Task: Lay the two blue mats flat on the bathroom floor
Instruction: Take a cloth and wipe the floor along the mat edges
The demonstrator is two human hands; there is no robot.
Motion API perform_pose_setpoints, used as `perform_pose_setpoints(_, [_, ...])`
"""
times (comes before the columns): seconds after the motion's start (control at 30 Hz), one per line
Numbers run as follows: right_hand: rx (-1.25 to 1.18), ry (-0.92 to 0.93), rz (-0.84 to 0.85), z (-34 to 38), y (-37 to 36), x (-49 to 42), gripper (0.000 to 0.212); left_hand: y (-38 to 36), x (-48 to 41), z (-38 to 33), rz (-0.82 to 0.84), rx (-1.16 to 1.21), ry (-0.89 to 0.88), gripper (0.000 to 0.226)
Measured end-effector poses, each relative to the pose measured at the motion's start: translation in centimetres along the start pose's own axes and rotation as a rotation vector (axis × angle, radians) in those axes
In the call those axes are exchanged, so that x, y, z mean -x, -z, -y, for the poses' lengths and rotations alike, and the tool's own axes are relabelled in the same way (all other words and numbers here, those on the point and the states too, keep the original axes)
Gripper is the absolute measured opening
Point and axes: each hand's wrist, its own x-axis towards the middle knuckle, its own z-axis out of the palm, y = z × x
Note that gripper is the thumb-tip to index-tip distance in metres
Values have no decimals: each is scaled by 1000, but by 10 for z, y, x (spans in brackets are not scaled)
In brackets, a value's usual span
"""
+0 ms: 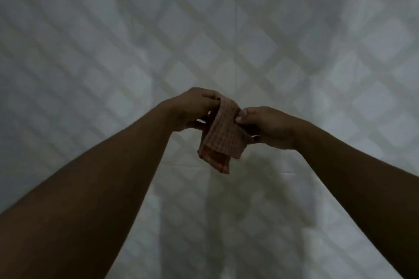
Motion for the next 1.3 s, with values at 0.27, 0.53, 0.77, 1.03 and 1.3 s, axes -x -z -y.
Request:
perform_pose_setpoints(0.27, [-260,87,329,3,-57,-68,18,46,51,56,-315,155,230,22])
perform_pose_setpoints(0.53, [-400,-32,481,-26,-168,-87,13,38,147,107,-662,511,503,42])
perform_pose_setpoints(0.77, [-314,-156,884,0,-268,-48,16,48,269,124,-878,262,659,23])
perform_pose_setpoints(1.03, [-153,-121,1097,11,-401,46,25,37,434,119,-1017,126,864,25])
perform_pose_setpoints(1.3, [-46,-138,1222,-15,-509,145,23,8,572,151,-1103,140,1018,23])
